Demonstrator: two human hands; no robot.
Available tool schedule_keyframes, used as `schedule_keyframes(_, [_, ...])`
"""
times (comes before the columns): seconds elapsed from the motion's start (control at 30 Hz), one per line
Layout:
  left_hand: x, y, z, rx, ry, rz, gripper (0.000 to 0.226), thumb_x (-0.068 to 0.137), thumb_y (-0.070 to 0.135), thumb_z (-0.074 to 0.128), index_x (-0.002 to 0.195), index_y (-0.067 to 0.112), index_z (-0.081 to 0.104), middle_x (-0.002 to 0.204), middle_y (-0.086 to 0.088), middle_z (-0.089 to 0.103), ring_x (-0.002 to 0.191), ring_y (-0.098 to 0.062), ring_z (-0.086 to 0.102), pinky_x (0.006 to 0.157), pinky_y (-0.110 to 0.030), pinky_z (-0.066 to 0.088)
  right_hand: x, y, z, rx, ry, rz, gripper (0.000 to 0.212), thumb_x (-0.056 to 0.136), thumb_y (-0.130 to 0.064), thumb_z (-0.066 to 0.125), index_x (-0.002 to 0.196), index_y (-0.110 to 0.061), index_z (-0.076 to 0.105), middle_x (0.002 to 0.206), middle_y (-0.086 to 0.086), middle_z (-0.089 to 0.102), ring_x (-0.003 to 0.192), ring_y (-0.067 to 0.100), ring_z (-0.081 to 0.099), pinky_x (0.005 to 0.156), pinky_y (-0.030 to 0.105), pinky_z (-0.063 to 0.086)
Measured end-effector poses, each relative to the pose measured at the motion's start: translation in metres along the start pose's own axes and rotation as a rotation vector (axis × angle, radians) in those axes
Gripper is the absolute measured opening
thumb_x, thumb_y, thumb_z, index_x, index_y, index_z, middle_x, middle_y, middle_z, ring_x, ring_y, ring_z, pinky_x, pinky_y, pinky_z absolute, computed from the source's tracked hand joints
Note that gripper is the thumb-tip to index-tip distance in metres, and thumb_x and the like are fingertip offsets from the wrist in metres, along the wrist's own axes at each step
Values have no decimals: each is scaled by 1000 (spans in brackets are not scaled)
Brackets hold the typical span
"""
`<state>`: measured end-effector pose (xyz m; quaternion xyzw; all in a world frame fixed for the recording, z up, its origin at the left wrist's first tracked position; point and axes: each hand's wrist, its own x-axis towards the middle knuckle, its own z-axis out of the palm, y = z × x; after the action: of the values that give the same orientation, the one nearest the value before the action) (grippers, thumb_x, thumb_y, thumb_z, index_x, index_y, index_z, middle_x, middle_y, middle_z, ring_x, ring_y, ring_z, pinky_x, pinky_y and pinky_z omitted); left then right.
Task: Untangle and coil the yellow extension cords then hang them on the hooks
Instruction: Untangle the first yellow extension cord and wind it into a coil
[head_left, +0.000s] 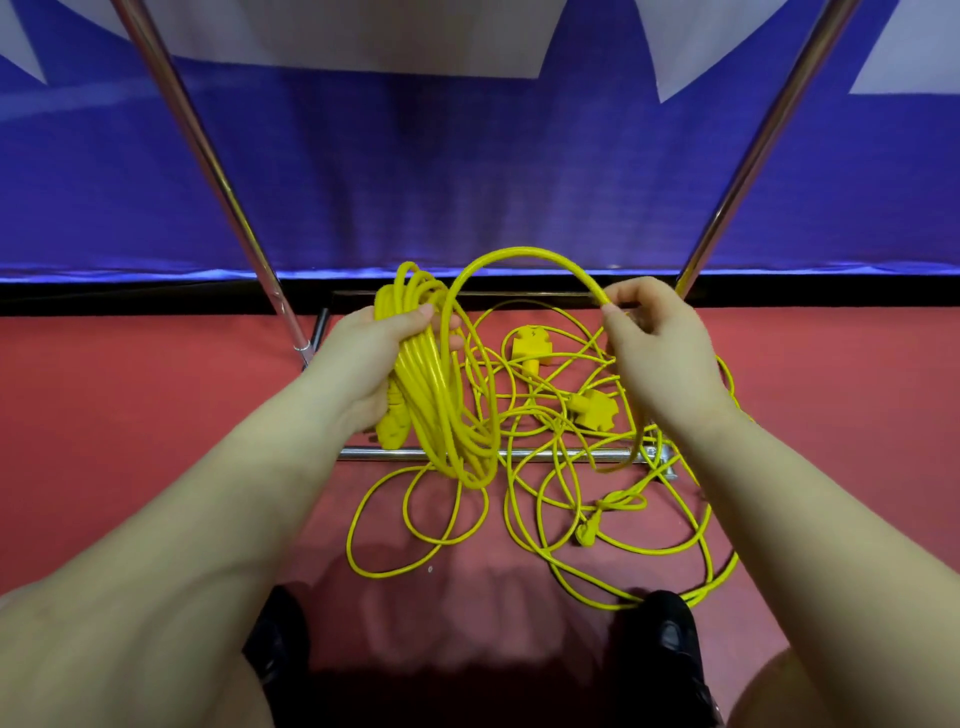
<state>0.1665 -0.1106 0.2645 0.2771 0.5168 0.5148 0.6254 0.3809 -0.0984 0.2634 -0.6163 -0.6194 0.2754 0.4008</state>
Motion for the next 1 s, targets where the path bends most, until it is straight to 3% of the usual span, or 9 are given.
schedule_keyframes(0.13, [4, 1, -4, -51, 63, -18, 13, 94, 11, 49, 95, 4, 60, 63, 1, 71, 58, -9, 69, 54, -24, 57, 2, -6, -5, 100, -26, -14, 18, 93, -16, 49, 78, -25, 54, 63, 0, 46, 58, 14, 43, 57, 27, 36])
schedule_keyframes(0.4, [-3, 7, -7, 435, -140, 159, 3, 92, 7, 52, 90, 9, 54, 63, 3, 70, 54, -7, 65, 53, -25, 55, 2, -6, -14, -275, -123, -61, 10, 92, -24, 52, 91, -29, 60, 58, -9, 47, 54, 6, 44, 60, 26, 34])
schedule_keyframes(0.57, [-9, 13, -5, 449, -208, 166, 6, 91, 4, 53, 89, 9, 53, 65, 0, 69, 55, -10, 66, 52, -26, 56, -5, -20, -13, -249, -467, -34, 14, 93, -23, 54, 80, -26, 59, 57, -4, 46, 44, 10, 36, 42, 18, 31])
schedule_keyframes(0.7, [-12, 13, 0, 478, -256, 180, 3, 90, 6, 54, 92, 8, 52, 65, 1, 69, 55, -9, 65, 51, -23, 54, -8, -29, -10, -96, -644, -3, 15, 92, -19, 55, 79, -24, 61, 73, 6, 49, 62, 17, 39, 57, 26, 33])
schedule_keyframes(0.8, [-16, 13, 6, 537, -294, 207, 2, 90, 8, 56, 91, 8, 54, 61, 4, 68, 53, -6, 62, 49, -19, 49, -9, -33, -8, -109, -587, -60, 11, 92, -22, 56, 82, -24, 61, 71, 5, 53, 60, 16, 42, 52, 25, 36])
schedule_keyframes(0.9, [-19, 9, 14, 502, -329, 176, 6, 90, 10, 56, 86, 14, 55, 64, 2, 68, 56, -10, 65, 50, -23, 52, -9, -36, -7, -108, -437, -150, 9, 90, -22, 58, 84, -27, 63, 84, 5, 68, 70, 24, 59, 65, 31, 48])
schedule_keyframes(1.0, [-21, 7, 18, 497, -361, 162, 4, 90, 16, 57, 86, 14, 57, 68, 0, 67, 58, -13, 64, 55, -27, 54, -6, -32, -8, -92, -337, -175, 7, 85, -23, 65, 88, -27, 60, 71, -4, 59, 58, 8, 53, 58, 24, 42])
